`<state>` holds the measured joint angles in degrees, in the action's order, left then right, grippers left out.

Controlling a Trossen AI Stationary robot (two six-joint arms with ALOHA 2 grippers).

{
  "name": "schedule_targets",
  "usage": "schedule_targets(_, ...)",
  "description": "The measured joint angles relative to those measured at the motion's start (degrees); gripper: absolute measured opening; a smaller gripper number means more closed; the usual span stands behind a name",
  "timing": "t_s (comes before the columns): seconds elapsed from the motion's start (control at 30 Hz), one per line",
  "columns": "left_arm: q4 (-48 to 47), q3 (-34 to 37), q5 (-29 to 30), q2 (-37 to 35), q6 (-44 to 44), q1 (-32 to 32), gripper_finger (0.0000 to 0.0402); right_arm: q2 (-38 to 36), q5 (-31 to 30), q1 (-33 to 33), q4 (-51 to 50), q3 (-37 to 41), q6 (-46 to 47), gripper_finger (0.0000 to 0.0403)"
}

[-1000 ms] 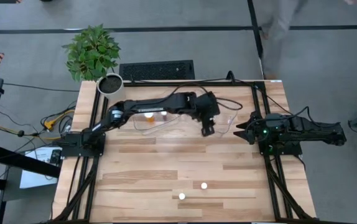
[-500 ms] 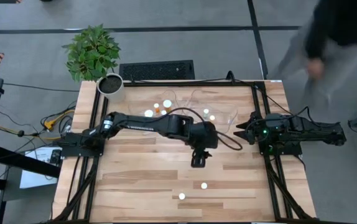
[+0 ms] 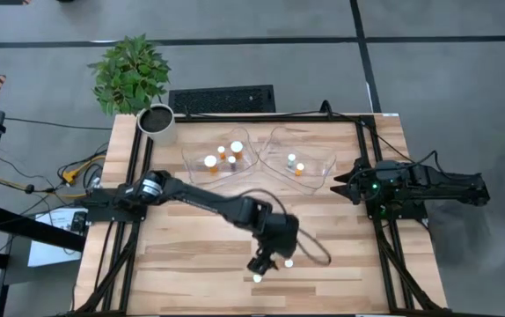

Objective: Pick and place medicine bottles into bin by pill shape (circle, oval)
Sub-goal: Put the pink tablet bottle into the right transparent bin

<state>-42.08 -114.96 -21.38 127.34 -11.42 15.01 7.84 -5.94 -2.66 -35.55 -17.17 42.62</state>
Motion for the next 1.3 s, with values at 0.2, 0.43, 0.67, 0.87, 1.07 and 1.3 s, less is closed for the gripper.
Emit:
schedule_targets(0.2, 14.0, 5.9, 7.1, 0.2, -4.4, 3.7, 0.0242, 0.0, 0.0, 0.0, 0.0, 0.0, 0.9, 0.0333)
schedule_targets(0.43, 23.0, 12.7, 13.4, 0.3, -1.8, 4.7, 0.0242, 0.0, -0.2, 0.0, -0.1, 0.0, 0.9, 0.0333)
schedule_targets(0.67, 28.3, 17.9, 17.6, 0.4, 1.6, 4.2, 0.0242, 0.0, -0.2, 0.0, -0.1, 0.0, 0.9, 0.0333)
schedule_targets(0.87, 33.3, 20.1, 17.1, 0.3, 4.3, 3.6, 0.0242, 0.0, -0.2, 0.0, -0.2, 0.0, 0.6, 0.0333)
schedule_targets(1.07, 34.0, 20.1, 15.9, 0.3, 4.2, 3.6, 0.0242, 0.0, -0.2, 0.0, -0.4, 0.0, 0.4, 0.0333)
schedule_targets(1.3, 33.9, 20.1, 15.7, 0.3, 5.0, 3.6, 0.0211, 0.0, -0.2, 0.0, -0.4, 0.0, 0.4, 0.0333)
